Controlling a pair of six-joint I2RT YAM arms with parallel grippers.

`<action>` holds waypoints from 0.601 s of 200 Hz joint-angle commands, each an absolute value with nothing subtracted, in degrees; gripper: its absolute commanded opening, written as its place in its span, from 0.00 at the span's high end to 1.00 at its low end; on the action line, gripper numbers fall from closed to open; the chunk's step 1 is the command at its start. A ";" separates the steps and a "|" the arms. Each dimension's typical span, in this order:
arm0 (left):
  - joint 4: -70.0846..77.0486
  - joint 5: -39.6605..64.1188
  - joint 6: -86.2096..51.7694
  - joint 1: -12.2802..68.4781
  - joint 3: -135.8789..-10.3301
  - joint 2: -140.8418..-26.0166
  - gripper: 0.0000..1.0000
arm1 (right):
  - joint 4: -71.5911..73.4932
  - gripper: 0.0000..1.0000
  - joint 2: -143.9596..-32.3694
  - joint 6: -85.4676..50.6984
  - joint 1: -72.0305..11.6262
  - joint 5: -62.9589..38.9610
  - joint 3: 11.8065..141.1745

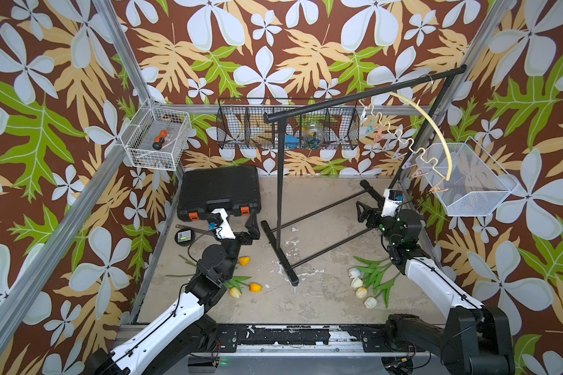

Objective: Dry the flowers on a clothes hanger
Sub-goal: Adjust the clothesline at the center of the board.

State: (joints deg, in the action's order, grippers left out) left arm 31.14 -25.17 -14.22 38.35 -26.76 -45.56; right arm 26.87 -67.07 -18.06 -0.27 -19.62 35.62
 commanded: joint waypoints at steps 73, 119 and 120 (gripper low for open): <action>30.34 -38.38 -7.21 52.37 -41.18 -65.14 0.00 | 21.28 0.08 -62.43 -18.91 -5.22 -37.34 39.33; 28.28 -38.10 -9.94 46.31 -45.58 -68.69 0.07 | 20.70 0.08 -60.65 -18.63 -5.36 -37.89 38.54; 28.16 -38.12 -9.98 46.23 -45.68 -68.71 0.07 | 20.63 0.08 -60.60 -18.59 -5.36 -37.89 38.56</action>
